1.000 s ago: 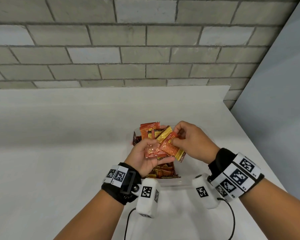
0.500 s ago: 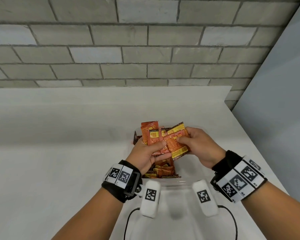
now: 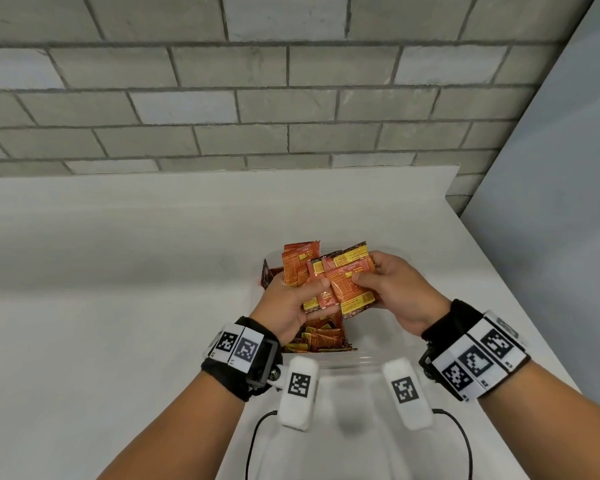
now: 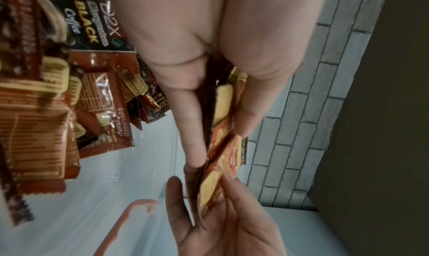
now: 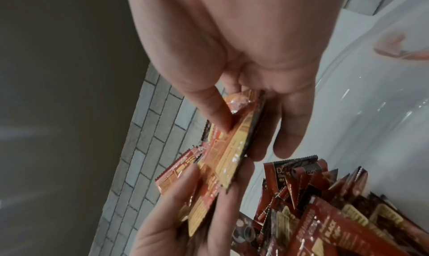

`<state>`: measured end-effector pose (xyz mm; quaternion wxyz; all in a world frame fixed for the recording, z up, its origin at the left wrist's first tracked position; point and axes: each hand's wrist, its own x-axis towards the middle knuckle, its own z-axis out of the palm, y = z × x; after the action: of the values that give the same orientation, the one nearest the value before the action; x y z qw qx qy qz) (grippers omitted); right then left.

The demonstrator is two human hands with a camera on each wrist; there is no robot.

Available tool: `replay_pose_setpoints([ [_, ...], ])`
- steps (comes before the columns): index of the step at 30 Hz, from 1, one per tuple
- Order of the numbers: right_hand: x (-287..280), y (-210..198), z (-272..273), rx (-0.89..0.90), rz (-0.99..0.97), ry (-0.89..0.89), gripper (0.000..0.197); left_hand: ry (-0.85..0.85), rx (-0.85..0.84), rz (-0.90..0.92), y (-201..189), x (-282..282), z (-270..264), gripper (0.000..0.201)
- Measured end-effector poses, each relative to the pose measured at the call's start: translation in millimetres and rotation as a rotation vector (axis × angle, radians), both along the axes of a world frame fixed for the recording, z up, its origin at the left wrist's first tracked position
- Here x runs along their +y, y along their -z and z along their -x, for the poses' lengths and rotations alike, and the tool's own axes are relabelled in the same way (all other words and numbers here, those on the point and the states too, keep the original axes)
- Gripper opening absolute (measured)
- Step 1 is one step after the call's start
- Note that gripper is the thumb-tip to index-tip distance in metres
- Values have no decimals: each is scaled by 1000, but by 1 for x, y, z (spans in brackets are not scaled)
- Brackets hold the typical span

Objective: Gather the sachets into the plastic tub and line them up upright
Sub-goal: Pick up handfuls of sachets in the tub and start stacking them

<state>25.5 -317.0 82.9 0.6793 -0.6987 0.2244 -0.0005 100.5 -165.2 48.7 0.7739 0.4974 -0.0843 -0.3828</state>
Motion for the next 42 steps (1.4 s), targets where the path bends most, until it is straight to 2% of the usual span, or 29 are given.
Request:
replay_pose_setpoints([
  [3,-7,-1,1,-2,15,45,22,-8,164,77,-4,2,-3,18],
  [5,-11,-2,2,-2,-6,57,23,-1,196,95,-4,3,-5,19],
  [9,-16,-4,2,-11,-83,67,21,27,127,76,-2,1,-5,19],
  [17,-13,0,2,18,-116,13,19,82,-77,-99,3,-2,-2,16],
  [20,-14,2,0,4,-88,41,21,88,-58,-82,1,-5,-2,25],
  [24,-20,0,-2,-51,-109,102,24,25,79,-7,-4,-4,-10,21],
  [27,-21,-2,-3,-89,-177,113,25,20,-49,-67,-1,-4,-12,15],
  [30,-16,1,-5,-62,-186,83,25,14,-171,-94,3,-6,-10,20],
  [34,-10,2,-8,-18,-186,32,26,20,-286,-149,5,-9,-8,35],
  [37,-9,-1,-11,-24,-177,39,28,109,-346,-199,2,-9,-11,48],
  [39,-5,-4,-12,-23,-168,37,28,165,-351,-171,0,-13,-12,56],
  [42,1,-8,-12,-4,-155,-8,27,135,-488,-184,-7,-22,-4,70],
])
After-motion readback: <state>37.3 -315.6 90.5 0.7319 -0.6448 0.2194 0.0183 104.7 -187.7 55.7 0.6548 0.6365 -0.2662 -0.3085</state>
